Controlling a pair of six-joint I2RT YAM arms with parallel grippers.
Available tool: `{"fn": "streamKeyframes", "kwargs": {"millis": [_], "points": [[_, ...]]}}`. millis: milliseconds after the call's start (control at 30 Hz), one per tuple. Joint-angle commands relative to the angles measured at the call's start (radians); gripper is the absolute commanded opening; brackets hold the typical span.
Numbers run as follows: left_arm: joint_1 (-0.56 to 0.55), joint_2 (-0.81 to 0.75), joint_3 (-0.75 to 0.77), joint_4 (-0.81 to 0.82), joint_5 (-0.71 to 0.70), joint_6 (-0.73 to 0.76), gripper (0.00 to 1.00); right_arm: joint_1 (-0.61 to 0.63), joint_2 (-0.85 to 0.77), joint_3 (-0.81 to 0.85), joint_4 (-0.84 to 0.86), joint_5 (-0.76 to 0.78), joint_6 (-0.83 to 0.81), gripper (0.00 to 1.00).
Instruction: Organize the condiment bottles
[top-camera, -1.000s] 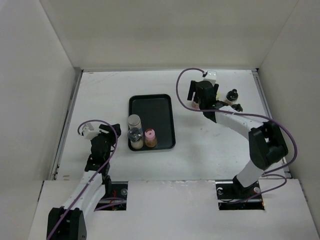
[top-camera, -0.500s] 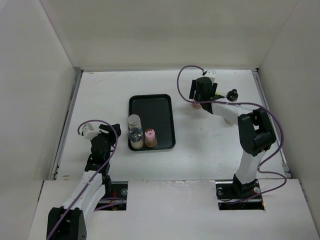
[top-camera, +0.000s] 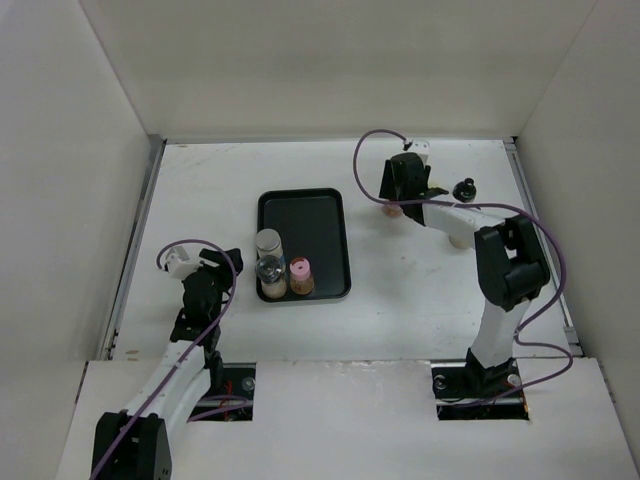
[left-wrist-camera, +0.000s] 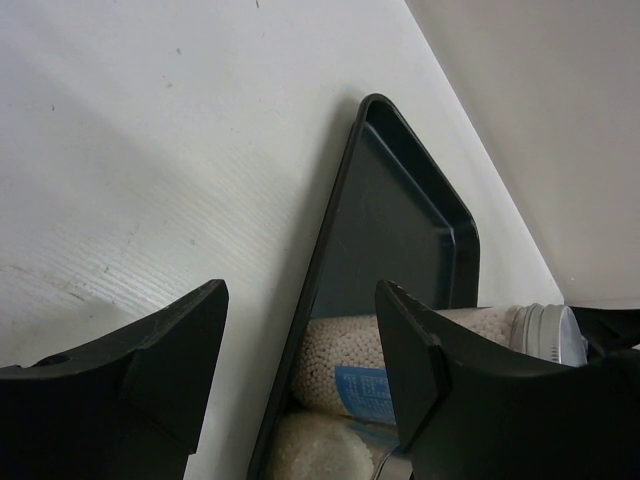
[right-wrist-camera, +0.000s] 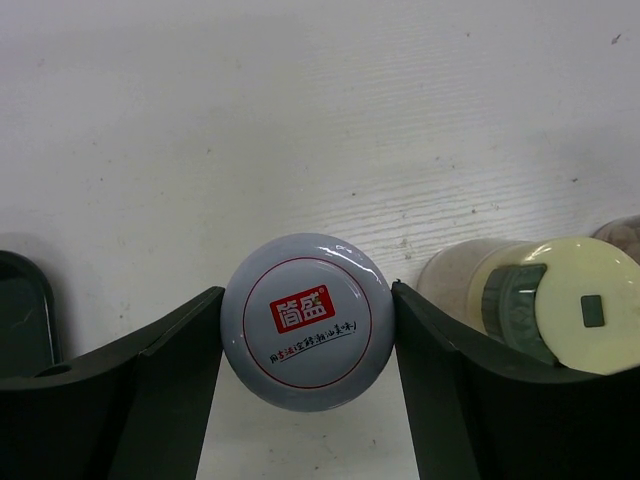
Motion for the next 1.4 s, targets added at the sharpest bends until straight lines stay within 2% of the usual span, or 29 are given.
{"fn": "streamKeyframes", "kwargs": {"millis": [0,100,267,433,633,1000,1167,1300,1367], "points": [[-0.006,-0.008,0.0,0.059,-0.014,0.01,0.59,-0.004,-0.073,0.012,0.011,0.005,0.005,0.48],[-0.012,0.005,0.005,0.062,-0.021,0.01,0.59,0.027,-0.168,-0.028,0.023,0.011,0.0,0.48],[-0.02,0.0,0.006,0.062,-0.027,0.011,0.59,0.201,-0.296,-0.101,0.035,0.01,-0.014,0.48],[-0.03,-0.002,0.006,0.062,-0.032,0.013,0.59,0.387,-0.337,-0.172,0.057,0.025,-0.018,0.48],[-0.035,-0.006,0.008,0.064,-0.038,0.017,0.59,0.516,-0.322,-0.201,0.098,0.014,-0.014,0.48],[-0.023,-0.032,0.0,0.051,-0.027,0.02,0.58,0.528,-0.058,-0.011,0.221,0.004,-0.072,0.47],[-0.023,-0.024,0.002,0.051,-0.023,0.022,0.58,0.528,0.011,0.047,0.226,-0.032,-0.038,0.48],[-0.033,-0.011,0.006,0.06,-0.031,0.024,0.58,0.548,0.025,0.066,0.209,-0.055,-0.002,0.5],[-0.027,-0.015,0.005,0.057,-0.024,0.024,0.58,0.556,0.026,0.064,0.189,-0.065,0.015,0.56]]}}
